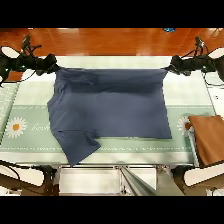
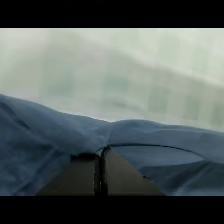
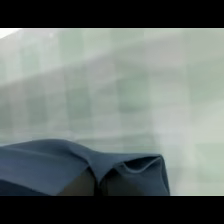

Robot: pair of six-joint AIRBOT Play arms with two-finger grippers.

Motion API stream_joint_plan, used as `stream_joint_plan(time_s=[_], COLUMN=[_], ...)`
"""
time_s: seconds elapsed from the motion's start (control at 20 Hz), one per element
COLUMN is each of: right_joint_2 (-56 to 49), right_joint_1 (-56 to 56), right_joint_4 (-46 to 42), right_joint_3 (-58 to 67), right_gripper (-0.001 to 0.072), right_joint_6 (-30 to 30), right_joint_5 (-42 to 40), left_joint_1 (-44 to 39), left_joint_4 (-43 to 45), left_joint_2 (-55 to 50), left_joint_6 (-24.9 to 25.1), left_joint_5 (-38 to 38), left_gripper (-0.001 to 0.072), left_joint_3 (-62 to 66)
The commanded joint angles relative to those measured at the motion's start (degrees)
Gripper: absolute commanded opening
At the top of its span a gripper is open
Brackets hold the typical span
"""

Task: Fold the shirts.

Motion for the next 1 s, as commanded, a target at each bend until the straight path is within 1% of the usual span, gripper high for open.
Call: stream_joint_plan(time_s=[0.0, 0.1, 0.2, 0.25, 0.35, 0.55, 0.7, 0.75, 0.8, 0.85, 0.9, 0.95], right_joint_2=[-0.1, 1.7, 2.1, 2.1, 2.1, 2.1, 2.1, 2.1, 2.1, 2.2, 2.4, 2.9], right_joint_1=[-0.9, -2.1, -2.3, -2.3, -1.9, 0.0, 1.5, 1.5, 1.6, 1.5, 1.1, 0.2], right_joint_4=[0.3, -3.0, -9.2, -11.0, -11.3, -10.4, -10.2, -10.3, -10.5, -10.6, -11.7, -13.3], right_joint_3=[1.3, 1.2, 0.8, -0.3, -4.4, -10.6, -11.1, -11.1, -11.1, -11.1, -10.5, -9.8], right_gripper=[0.0024, 0.0025, 0.0024, 0.0024, 0.0024, 0.0024, 0.0025, 0.0048, 0.0227, 0.0427, 0.0412, 0.0412], right_joint_6=[-1.7, -2.3, -2.0, -2.0, -2.0, -2.4, -2.6, -2.2, -0.2, 1.1, 1.6, 2.5], right_joint_5=[6.1, 12.4, 18.3, 19.4, 18.7, 12.9, 11.6, 11.2, 11.1, 11.6, 13.5, 16.2], left_joint_1=[1.5, 2.5, 2.5, 2.3, 2.3, 2.2, 2.3, 2.3, 2.3, 2.6, 3.1, 3.9], left_joint_4=[-0.4, 2.7, 9.9, 13.2, 15.0, 15.0, 15.0, 15.0, 15.0, 15.0, 15.1, 15.0], left_joint_2=[0.8, 2.7, 3.6, 3.7, 3.9, 3.9, 3.9, 3.8, 3.7, 3.8, 3.8, 4.0], left_joint_6=[0.3, 0.9, 0.9, 0.9, 0.9, 1.1, 1.9, 1.9, 1.2, 1.1, 1.0, 1.0], left_joint_5=[-7.4, -12.2, -18.6, -21.6, -23.3, -23.0, -20.5, -20.0, -20.0, -21.2, -23.6, -26.1], left_gripper=[0.0020, 0.0020, 0.0020, 0.0020, 0.0020, 0.0020, 0.0020, 0.0022, 0.0085, 0.0341, 0.0509, 0.0511], left_joint_3=[0.9, 0.8, 0.8, 0.1, -3.3, -11.8, -15.3, -15.6, -15.6, -15.1, -14.0, -12.9])
